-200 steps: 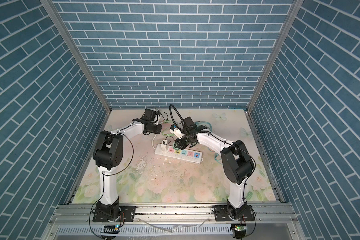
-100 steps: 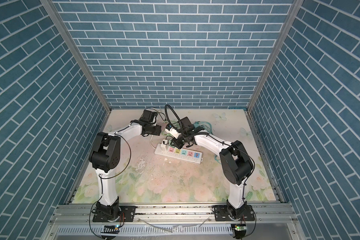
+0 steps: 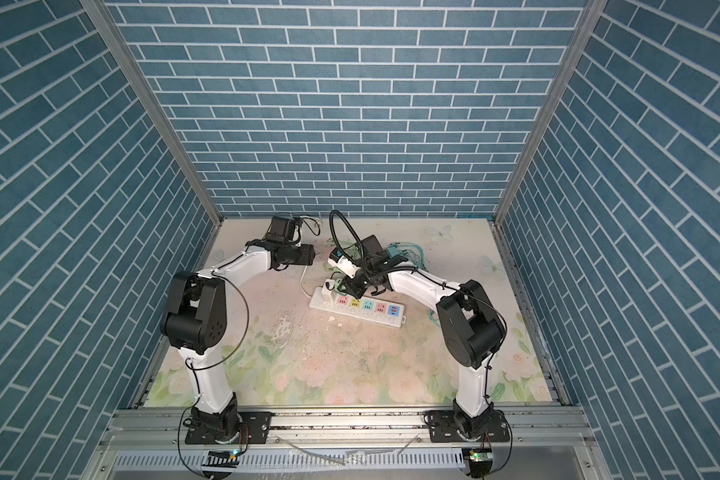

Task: Insert the plug
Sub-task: 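Lower the green charger with the right gripper over the pink socket beside the white charger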

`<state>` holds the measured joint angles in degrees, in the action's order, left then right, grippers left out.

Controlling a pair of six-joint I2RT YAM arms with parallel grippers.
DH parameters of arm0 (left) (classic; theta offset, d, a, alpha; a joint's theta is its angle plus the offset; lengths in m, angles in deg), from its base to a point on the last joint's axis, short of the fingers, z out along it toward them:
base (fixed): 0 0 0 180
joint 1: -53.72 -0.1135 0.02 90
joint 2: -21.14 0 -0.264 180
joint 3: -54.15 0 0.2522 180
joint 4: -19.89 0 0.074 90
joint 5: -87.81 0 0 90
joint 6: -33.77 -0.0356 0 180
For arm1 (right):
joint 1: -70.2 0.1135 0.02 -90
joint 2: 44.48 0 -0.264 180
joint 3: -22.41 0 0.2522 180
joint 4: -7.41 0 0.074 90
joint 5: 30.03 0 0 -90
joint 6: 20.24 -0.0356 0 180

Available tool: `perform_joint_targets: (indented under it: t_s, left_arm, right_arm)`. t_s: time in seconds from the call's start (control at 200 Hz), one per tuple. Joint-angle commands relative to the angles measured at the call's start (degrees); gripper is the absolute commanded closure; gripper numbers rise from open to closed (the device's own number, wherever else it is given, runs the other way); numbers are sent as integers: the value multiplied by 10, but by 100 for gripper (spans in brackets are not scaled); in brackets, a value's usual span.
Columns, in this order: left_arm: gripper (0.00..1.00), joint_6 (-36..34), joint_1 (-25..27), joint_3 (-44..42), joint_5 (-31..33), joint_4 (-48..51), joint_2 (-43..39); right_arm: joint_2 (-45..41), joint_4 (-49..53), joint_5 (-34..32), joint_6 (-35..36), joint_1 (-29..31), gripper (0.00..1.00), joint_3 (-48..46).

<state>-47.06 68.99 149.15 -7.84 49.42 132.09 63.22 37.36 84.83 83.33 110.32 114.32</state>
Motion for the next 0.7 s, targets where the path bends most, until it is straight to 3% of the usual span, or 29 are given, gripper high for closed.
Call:
perform_joint_targets:
  t_s: [0.0, 0.695]
  left_arm:
    - [30, 8, -1, -16, -3, -12, -27]
    - [30, 22, -1, -48, -5, -35, -53]
  right_arm:
    - [-6, -21, 11, 31, 5, 100, -31]
    - [-11, -71, 5, 45, 5, 100, -67]
